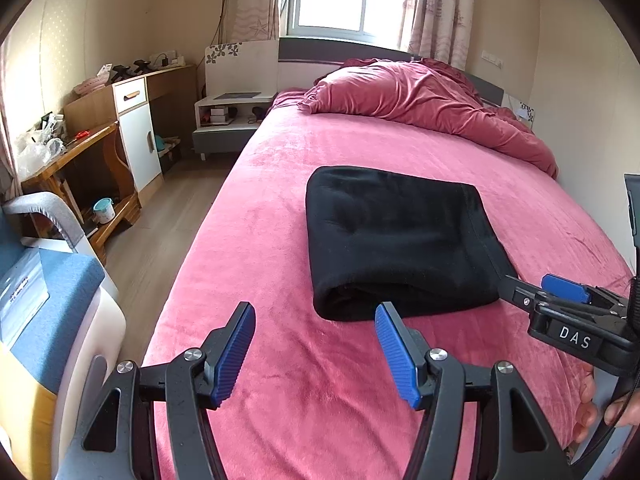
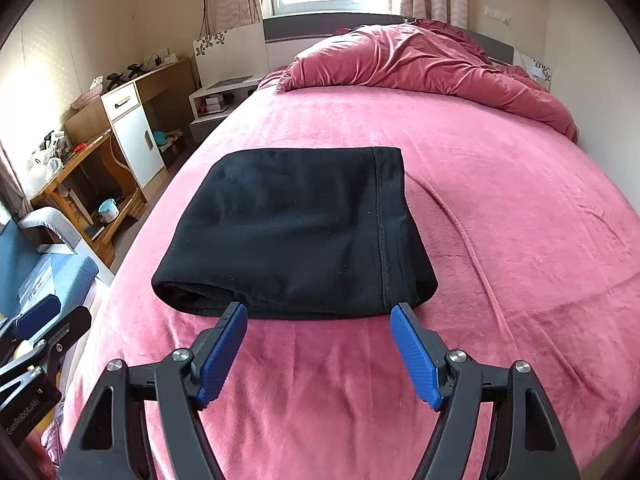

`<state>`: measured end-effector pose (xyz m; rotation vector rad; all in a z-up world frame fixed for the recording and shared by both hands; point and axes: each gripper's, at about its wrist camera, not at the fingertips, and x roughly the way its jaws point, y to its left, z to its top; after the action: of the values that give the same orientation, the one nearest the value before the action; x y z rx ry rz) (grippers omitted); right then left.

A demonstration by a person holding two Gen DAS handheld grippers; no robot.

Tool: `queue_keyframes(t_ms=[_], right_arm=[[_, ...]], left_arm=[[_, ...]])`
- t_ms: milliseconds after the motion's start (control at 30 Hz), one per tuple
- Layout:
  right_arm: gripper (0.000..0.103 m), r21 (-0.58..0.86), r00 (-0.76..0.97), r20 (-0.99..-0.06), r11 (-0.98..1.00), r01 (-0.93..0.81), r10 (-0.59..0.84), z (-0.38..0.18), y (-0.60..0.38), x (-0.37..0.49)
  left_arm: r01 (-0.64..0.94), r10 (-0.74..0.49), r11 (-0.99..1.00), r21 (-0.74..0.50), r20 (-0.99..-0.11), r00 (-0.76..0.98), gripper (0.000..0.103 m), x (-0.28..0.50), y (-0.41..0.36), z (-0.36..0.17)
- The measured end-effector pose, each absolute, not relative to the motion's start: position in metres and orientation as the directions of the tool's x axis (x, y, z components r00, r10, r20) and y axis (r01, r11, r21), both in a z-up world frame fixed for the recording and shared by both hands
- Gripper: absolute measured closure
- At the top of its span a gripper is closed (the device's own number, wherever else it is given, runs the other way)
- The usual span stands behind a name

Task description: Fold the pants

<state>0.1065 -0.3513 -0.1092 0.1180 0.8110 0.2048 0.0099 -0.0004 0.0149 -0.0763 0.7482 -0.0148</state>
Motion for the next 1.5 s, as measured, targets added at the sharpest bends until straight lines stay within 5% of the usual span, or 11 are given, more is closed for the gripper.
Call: queue_keyframes(t_ms=[1500], right_arm=[[0.025,0.19,0.669,-0.706,0.972,-0.141,0.235,-0.114,-0.35,0.092]], left_arm=[[-0.045,0.003,0.998,-0.044,-0.676,0.737,0.032,-0.001,0.005,0.016]])
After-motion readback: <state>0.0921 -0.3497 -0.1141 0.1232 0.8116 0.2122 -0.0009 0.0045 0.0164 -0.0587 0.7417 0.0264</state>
